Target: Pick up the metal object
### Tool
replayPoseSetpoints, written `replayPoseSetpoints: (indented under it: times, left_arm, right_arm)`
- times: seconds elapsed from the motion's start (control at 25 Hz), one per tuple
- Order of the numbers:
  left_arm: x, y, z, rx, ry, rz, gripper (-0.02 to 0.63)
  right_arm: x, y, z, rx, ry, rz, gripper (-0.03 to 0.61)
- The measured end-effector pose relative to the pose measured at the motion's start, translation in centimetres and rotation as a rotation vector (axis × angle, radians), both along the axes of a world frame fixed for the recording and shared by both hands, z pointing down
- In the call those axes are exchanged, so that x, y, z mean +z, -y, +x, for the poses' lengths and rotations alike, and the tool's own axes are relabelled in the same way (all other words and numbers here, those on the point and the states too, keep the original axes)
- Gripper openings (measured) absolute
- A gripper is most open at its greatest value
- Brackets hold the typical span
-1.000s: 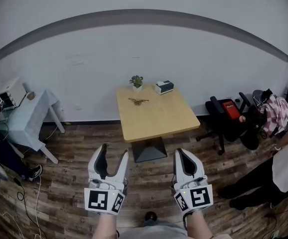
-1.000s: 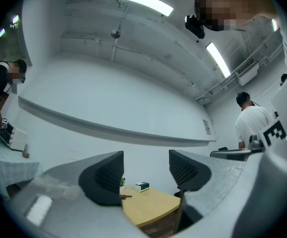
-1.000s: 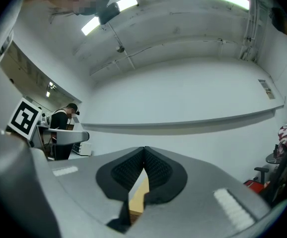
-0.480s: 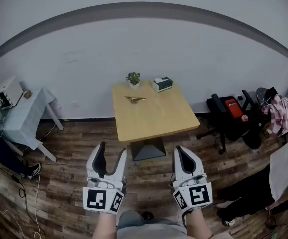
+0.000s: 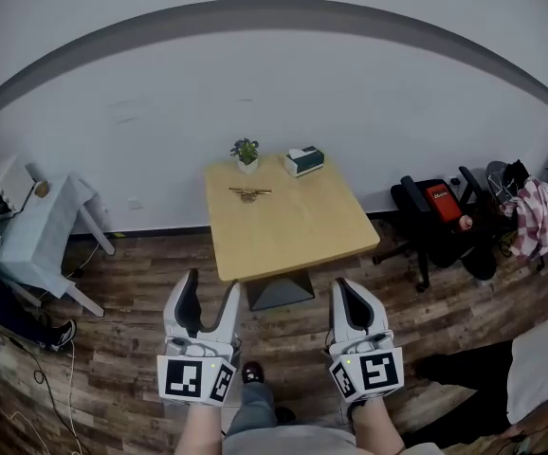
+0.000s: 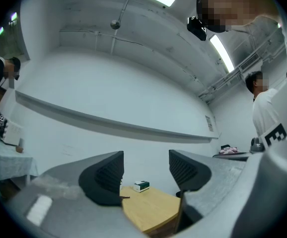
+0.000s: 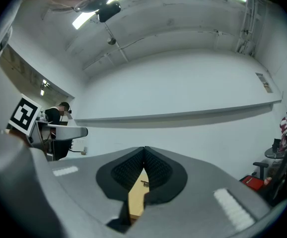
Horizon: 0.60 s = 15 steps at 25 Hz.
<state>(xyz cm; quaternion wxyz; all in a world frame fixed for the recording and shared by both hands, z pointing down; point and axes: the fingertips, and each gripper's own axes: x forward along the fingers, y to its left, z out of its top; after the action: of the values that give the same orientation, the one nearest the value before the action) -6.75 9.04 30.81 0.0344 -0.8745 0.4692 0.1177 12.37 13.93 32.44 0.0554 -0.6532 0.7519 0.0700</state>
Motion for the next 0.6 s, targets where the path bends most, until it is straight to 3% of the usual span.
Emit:
replayPoseSetpoints:
  times: [0.6]
  left_arm:
    - [-0.9,12.7,0.7,0.068,-0.003,0.006,0.287]
  right_arm:
    - [-1.4,11.5,0.4,0.069,-0.006,0.021,0.002]
